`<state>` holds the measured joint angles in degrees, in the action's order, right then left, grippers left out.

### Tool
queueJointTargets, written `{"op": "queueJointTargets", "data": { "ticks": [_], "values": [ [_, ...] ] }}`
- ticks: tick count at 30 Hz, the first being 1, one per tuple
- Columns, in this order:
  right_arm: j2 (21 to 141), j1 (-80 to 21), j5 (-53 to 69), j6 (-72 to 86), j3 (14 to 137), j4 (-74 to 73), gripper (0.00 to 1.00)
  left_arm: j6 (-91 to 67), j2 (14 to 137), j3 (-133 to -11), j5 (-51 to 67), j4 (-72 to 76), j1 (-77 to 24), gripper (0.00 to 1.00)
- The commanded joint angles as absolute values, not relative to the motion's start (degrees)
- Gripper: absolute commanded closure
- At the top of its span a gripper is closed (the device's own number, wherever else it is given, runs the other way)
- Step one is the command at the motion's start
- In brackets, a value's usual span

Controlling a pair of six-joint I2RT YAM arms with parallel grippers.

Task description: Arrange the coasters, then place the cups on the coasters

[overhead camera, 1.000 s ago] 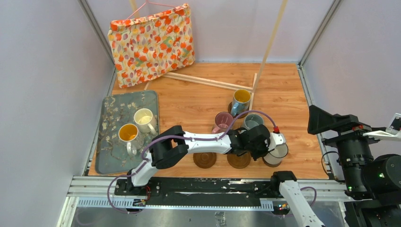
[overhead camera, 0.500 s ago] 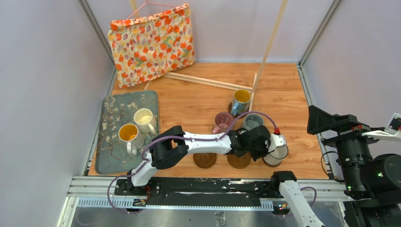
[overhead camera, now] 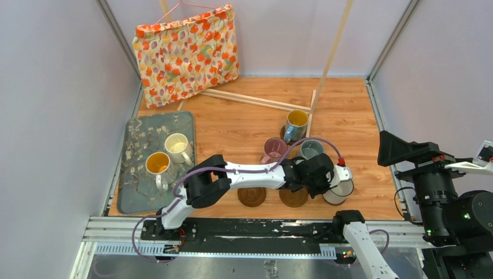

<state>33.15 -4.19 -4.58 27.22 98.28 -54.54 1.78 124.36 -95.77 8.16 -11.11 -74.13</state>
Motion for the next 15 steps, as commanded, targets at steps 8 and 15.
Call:
{"op": "queueJointTargets", "data": {
  "ticks": [8,15],
  "values": [
    [31.32,-5.01,-4.78,27.57,97.68,-54.66,0.00,2.19,125.93,-98.87,10.33,-13.56,-75.45,1.00],
    [30.86,-4.96,-4.40,27.77,97.02,-54.67,0.00,0.87,128.35,-102.62,8.10,-14.88,-75.76,1.00]
  ]
}}
